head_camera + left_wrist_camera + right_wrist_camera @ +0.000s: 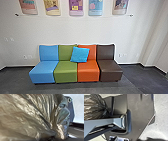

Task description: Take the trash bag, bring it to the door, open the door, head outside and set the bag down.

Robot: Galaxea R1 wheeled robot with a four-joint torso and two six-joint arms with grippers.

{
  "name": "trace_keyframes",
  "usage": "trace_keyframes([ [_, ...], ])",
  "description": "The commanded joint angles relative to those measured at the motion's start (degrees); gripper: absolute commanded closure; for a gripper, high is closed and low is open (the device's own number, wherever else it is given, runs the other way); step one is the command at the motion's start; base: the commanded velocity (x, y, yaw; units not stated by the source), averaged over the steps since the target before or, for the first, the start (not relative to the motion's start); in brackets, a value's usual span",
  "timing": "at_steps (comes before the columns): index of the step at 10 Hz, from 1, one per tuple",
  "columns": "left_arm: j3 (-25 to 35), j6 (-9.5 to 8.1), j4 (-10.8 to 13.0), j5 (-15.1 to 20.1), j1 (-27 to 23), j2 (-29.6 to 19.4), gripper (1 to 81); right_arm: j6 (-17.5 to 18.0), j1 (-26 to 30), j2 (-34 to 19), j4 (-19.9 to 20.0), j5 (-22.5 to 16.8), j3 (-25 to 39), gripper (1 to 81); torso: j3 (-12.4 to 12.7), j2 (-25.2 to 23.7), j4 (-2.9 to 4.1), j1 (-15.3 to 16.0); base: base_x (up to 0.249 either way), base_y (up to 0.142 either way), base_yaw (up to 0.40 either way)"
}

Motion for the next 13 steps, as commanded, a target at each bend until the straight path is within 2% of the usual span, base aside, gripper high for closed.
trace_keyframes([
  [1, 0.3, 0.01, 0.3, 4.1, -3.1, 0.4, 81.1, -0.3, 2.8, -0.5, 0.2, -4.0, 0.0, 1.0, 0.0, -0.1, 0.0, 0.1, 0.0, 0.0, 0.0],
  [2, 0.3, 0.01, 0.3, 4.2, -3.1, 0.4, 81.1, -0.3, 2.8, -0.4, 0.2, -4.0, 0.0, 1.0, 0.0, 0.5, 0.0, -0.4, 0.0, 0.0, 0.0],
  [3, 0.3, 0.01, 0.3, 4.1, -3.1, 0.4, 81.1, -0.3, 2.8, -0.4, 0.2, -4.0, 0.0, 1.0, 2.2, 0.6, 0.0, -0.4, 0.0, 0.0, 0.0],
  [6, 0.3, 0.01, 0.3, 4.1, -3.1, 0.7, 81.1, -0.3, 2.8, -0.3, 0.3, -4.0, -0.1, 1.0, 6.1, 0.6, 0.0, -0.2, 0.0, 0.0, 0.0],
  [7, 0.3, 0.01, 0.3, 4.1, -3.2, 0.8, 81.1, -0.3, 2.8, -0.3, 0.2, -4.0, -0.1, 1.0, 3.3, 0.6, 0.0, -0.2, 0.0, 0.0, 0.0],
  [8, 0.3, 0.01, 0.3, 4.2, -3.3, 0.8, 81.1, -0.3, 2.8, -0.3, 0.3, -4.0, -0.1, 1.0, 4.6, 0.6, 0.0, -0.3, 0.0, 0.0, 0.0],
  [10, 0.2, -0.08, 0.3, 4.2, -3.4, 0.8, 81.1, -0.3, 2.7, -0.2, 0.3, -4.0, -0.3, 1.0, 5.3, 0.5, 0.0, -0.3, 0.0, 0.0, 0.0],
  [13, -0.3, -0.08, 0.3, 4.2, -3.4, 1.0, 81.1, -0.3, 2.7, 0.5, 0.2, -4.0, -1.3, 1.0, 5.2, 0.5, 0.0, -0.4, 0.0, 0.0, 0.0],
])
